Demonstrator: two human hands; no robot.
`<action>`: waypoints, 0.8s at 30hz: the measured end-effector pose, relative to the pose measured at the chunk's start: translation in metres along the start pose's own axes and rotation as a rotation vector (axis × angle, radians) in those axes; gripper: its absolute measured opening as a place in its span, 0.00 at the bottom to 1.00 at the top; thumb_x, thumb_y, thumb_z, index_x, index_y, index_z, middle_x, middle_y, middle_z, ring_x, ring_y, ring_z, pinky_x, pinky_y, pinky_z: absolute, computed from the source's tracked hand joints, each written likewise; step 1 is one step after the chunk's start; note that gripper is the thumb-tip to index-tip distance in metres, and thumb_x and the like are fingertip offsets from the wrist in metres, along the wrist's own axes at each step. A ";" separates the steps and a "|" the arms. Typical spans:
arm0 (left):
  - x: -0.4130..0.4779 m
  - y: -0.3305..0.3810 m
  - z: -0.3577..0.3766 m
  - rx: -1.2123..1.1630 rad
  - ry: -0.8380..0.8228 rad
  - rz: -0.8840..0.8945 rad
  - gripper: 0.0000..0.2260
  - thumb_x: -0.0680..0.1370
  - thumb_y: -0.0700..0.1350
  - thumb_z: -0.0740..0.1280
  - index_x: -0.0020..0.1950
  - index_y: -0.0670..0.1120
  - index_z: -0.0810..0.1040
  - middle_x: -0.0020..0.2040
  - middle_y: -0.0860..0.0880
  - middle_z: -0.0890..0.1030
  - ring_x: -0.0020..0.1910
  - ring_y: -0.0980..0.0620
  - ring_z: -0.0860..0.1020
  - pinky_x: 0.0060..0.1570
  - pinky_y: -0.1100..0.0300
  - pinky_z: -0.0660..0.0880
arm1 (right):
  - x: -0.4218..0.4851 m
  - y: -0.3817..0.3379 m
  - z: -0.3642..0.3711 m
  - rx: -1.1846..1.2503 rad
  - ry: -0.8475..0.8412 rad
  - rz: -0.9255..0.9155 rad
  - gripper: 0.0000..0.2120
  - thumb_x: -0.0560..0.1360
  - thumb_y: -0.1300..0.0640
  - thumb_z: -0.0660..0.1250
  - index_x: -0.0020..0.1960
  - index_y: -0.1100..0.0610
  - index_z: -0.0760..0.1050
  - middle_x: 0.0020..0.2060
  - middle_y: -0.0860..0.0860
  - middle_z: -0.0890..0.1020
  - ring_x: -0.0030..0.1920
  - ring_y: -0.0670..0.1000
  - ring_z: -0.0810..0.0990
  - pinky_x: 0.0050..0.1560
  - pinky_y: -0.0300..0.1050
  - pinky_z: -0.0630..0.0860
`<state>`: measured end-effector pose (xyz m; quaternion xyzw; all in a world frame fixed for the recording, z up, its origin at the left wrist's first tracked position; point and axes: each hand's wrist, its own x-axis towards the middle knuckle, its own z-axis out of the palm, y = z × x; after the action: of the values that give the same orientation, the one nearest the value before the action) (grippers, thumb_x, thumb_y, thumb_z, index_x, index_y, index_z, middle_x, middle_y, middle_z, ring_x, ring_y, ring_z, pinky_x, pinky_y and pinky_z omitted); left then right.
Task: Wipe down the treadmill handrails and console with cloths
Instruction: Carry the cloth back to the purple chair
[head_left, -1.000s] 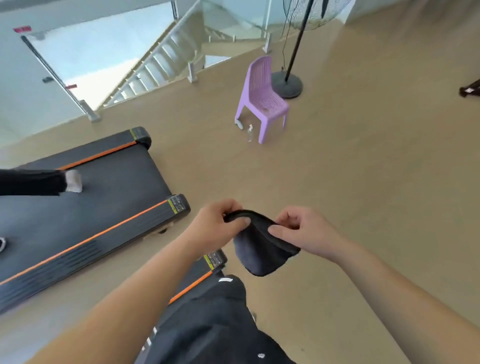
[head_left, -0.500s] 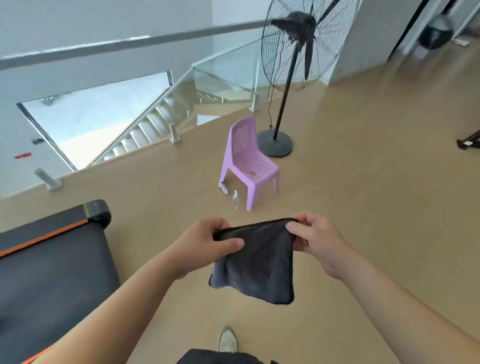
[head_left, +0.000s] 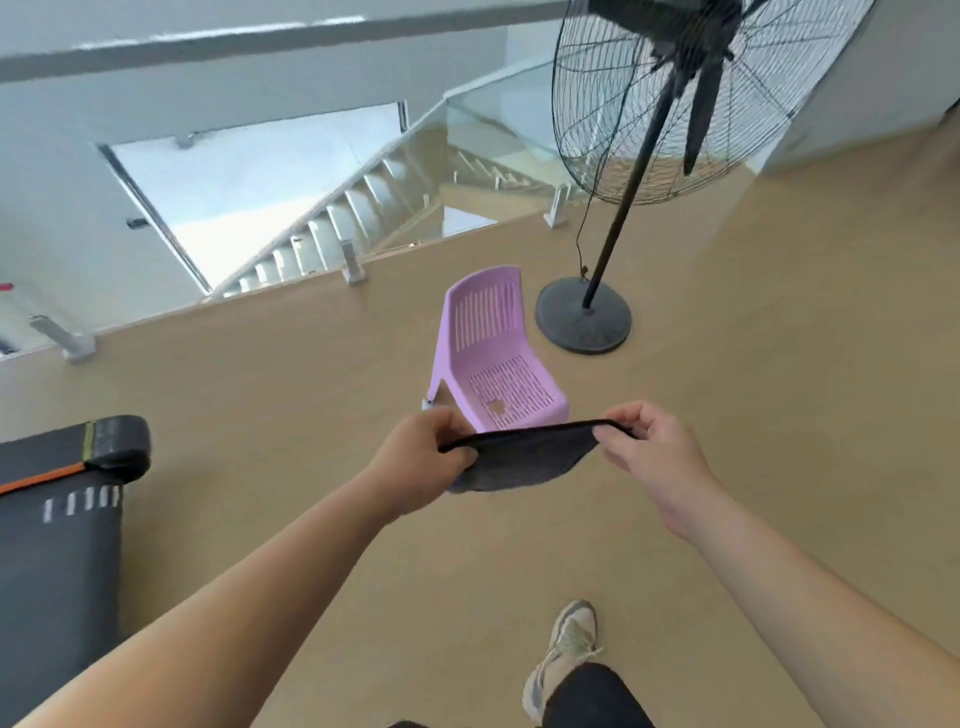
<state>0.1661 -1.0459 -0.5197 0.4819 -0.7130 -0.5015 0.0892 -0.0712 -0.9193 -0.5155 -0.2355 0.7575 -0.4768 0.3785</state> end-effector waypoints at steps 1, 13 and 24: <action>0.022 0.004 0.010 0.002 0.042 -0.010 0.04 0.76 0.41 0.70 0.48 0.49 0.80 0.44 0.52 0.84 0.43 0.52 0.81 0.42 0.60 0.77 | 0.028 -0.001 -0.009 -0.021 -0.024 -0.007 0.04 0.77 0.62 0.72 0.46 0.54 0.79 0.37 0.44 0.84 0.41 0.44 0.80 0.49 0.41 0.77; 0.233 0.011 0.044 -0.113 0.233 -0.204 0.04 0.78 0.42 0.69 0.47 0.50 0.80 0.42 0.52 0.84 0.43 0.52 0.80 0.44 0.57 0.76 | 0.287 -0.006 -0.018 -0.168 -0.189 0.048 0.03 0.78 0.59 0.71 0.48 0.55 0.77 0.44 0.50 0.83 0.45 0.51 0.81 0.52 0.57 0.82; 0.450 -0.138 0.146 -0.028 0.311 -0.190 0.01 0.79 0.45 0.68 0.49 0.49 0.79 0.42 0.50 0.83 0.45 0.48 0.81 0.48 0.52 0.78 | 0.520 0.188 0.045 -0.315 -0.207 -0.118 0.05 0.80 0.49 0.67 0.46 0.46 0.74 0.38 0.46 0.80 0.44 0.53 0.80 0.49 0.56 0.81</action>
<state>-0.0746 -1.3081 -0.8612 0.6174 -0.6350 -0.4369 0.1574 -0.3479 -1.2359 -0.8777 -0.3837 0.7647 -0.3471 0.3841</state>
